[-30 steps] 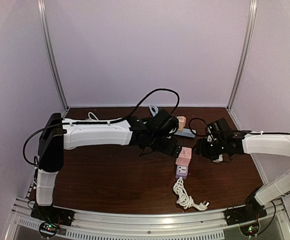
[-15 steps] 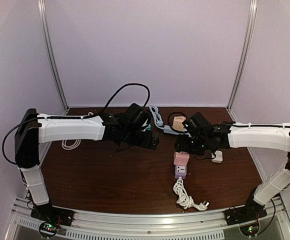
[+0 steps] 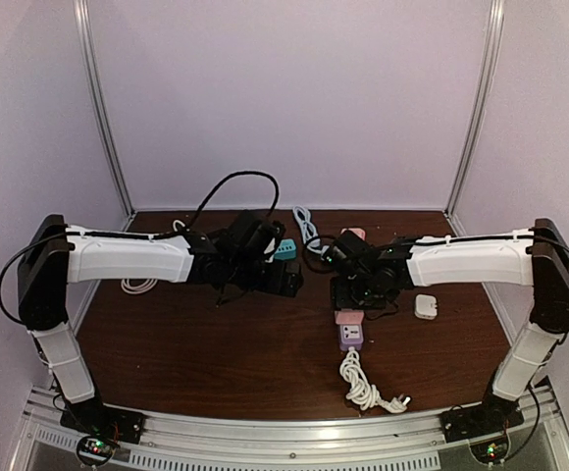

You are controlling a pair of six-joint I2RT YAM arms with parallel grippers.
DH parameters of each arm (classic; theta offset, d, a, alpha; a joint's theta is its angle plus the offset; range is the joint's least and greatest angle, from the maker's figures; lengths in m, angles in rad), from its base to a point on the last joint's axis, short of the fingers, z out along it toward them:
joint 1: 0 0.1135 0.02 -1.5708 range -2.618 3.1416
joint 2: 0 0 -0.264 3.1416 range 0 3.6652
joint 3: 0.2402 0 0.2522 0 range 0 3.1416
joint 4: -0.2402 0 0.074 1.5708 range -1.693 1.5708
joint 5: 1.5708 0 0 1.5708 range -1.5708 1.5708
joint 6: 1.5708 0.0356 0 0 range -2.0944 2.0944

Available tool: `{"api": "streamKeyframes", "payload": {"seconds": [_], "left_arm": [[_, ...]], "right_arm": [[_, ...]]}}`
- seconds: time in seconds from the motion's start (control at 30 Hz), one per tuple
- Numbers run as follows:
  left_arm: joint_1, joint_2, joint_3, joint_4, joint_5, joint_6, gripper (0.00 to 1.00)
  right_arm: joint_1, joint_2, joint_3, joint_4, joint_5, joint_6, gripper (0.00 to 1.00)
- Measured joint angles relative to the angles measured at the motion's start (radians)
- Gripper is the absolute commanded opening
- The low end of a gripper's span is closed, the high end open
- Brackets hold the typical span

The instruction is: Pull the plug off the socket

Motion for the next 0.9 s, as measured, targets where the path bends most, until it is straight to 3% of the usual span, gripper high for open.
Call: {"api": "streamKeyframes", "payload": {"seconds": [0.17,0.37,0.53,0.67,0.9], "left_arm": [[0.022,-0.002,-0.034,0.046,0.046,-0.027,0.98],[0.053,-0.017,-0.092,0.127,0.132,-0.076,0.97],[0.084,-0.023,-0.166,0.261,0.25,-0.144,0.9],[0.107,-0.023,-0.205,0.355,0.33,-0.21,0.71],[0.114,0.014,-0.232,0.532,0.434,-0.342,0.2]], "right_arm": [[0.003,0.008,0.0,-0.003,-0.008,-0.037,0.46],[0.036,0.007,0.0,0.013,-0.025,-0.128,0.4],[0.096,-0.019,-0.036,0.067,-0.097,-0.243,0.39],[0.123,-0.034,-0.053,0.091,-0.154,-0.312,0.37],[0.131,-0.042,-0.07,0.132,-0.195,-0.358,0.33]]}}
